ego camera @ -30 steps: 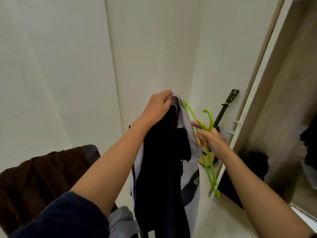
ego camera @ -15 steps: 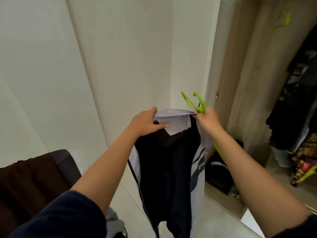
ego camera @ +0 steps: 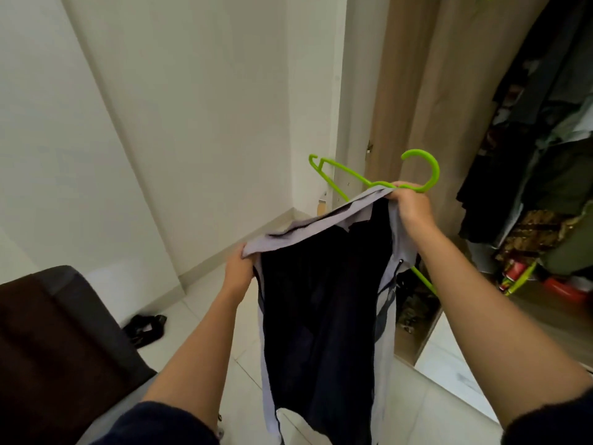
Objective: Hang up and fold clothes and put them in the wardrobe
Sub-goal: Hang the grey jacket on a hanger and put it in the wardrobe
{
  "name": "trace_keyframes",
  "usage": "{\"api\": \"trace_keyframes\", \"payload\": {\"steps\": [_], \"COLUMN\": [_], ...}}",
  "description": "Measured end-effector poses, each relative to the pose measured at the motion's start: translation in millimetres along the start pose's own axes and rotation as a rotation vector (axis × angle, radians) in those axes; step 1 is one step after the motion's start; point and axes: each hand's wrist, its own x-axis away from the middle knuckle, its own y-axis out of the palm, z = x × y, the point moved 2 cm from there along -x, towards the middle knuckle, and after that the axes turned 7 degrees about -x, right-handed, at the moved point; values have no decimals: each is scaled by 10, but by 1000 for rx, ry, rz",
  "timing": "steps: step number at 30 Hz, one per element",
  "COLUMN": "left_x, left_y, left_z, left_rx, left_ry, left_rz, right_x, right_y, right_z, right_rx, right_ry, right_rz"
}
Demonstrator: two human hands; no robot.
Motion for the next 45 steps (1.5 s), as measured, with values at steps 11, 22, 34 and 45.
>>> {"api": "trace_keyframes", "payload": {"steps": [11, 22, 34, 45], "left_x": [-39, 45, 192, 528], "left_y": [-281, -593, -926, -762], "left_z": [1509, 1136, 1154, 1751], "left_rx": [156, -73, -274, -389], "left_ry": [121, 3, 180, 442], "left_rz": [218, 499, 420, 176], "right_x": [202, 544, 934, 1148], "right_y": [245, 629, 1047, 1589], "right_z": [527, 667, 908, 953], "right_rx": [118, -228, 129, 35], "right_ry": [219, 239, 202, 184], "right_rz": [-356, -224, -439, -309]}}
